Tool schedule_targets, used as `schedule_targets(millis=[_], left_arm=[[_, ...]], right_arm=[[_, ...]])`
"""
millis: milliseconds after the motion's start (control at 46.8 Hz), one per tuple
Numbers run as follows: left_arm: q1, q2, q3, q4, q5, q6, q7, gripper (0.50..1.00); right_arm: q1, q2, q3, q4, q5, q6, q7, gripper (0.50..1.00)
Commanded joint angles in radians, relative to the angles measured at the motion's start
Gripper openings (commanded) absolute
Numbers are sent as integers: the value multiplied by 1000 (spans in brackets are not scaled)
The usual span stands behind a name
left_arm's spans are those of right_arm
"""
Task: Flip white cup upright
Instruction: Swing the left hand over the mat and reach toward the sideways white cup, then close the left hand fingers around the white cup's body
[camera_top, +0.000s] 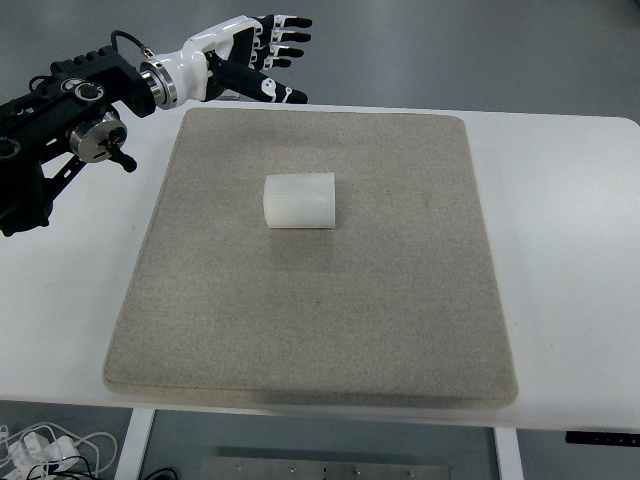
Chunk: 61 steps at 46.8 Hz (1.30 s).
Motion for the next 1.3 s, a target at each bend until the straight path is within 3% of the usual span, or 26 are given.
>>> schedule_targets(millis=[0,150,363,620,876,1004,1282], left_arm=[[-12,45,34,-74,27,-3,56,992],[-45,100,124,-145,135,-44,92,988],[-46,92,144,-163,302,-104,121,988],[-55,54,186,-173,382,-106,164,979],[-56,36,210,-150,457,-103,167,975],[-62,-41,228,-105,459,-101,167,973],[-72,-102,235,-33,494,-96,165,960]], right_arm=[[1,0,0,-1,0,0,0,952],[-1,0,0,-1,0,0,0,952],[1,0,0,-1,0,0,0,952],[-1,0,0,-1,0,0,0,952],[1,0,0,-1,0,0,0,952],[1,0,0,1,0,0,0,952],[-1,0,0,-1,0,0,0,952]])
